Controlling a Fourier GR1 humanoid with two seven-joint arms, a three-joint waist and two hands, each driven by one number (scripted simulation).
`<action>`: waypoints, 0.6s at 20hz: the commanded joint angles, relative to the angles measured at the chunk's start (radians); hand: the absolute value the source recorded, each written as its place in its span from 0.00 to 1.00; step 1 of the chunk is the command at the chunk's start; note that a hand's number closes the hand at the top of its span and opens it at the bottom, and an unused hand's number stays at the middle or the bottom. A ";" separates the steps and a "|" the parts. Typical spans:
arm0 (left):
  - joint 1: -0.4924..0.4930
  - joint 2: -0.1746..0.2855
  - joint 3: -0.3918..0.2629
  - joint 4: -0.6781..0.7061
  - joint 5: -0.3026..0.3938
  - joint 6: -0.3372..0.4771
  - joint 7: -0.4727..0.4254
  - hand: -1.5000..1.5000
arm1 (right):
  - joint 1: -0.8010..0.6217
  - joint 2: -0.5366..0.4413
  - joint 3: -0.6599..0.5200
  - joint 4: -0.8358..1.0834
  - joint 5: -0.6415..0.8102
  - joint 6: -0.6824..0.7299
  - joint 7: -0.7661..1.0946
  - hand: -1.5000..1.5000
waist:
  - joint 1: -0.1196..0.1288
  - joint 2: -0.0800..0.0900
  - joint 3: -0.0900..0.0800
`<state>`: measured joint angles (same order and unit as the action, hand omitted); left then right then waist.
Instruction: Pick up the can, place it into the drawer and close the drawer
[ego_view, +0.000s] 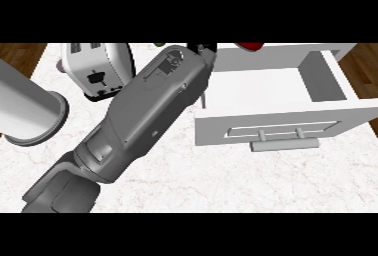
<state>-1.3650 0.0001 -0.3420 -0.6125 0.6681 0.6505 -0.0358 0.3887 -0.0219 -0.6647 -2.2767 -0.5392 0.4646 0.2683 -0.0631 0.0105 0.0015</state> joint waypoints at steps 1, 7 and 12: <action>-0.031 0.000 -0.051 0.063 0.073 0.016 -0.031 1.00 | -0.039 -0.019 -0.013 0.031 -0.003 -0.008 -0.008 0.00 | -0.012 0.004 0.000; -0.048 0.000 -0.148 0.096 0.143 0.057 -0.022 1.00 | -0.010 -0.019 0.005 -0.044 -0.033 -0.018 0.058 0.00 | -0.029 0.005 0.000; -0.024 0.000 -0.216 0.128 0.170 0.082 -0.080 0.00 | -0.064 -0.047 0.015 -0.016 -0.005 -0.046 0.083 0.00 | -0.027 0.010 0.001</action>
<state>-1.3862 0.0002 -0.5117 -0.5166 0.8159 0.7097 -0.0875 0.3494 -0.0363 -0.6487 -2.3086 -0.5356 0.4289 0.3214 -0.0837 0.0164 0.0017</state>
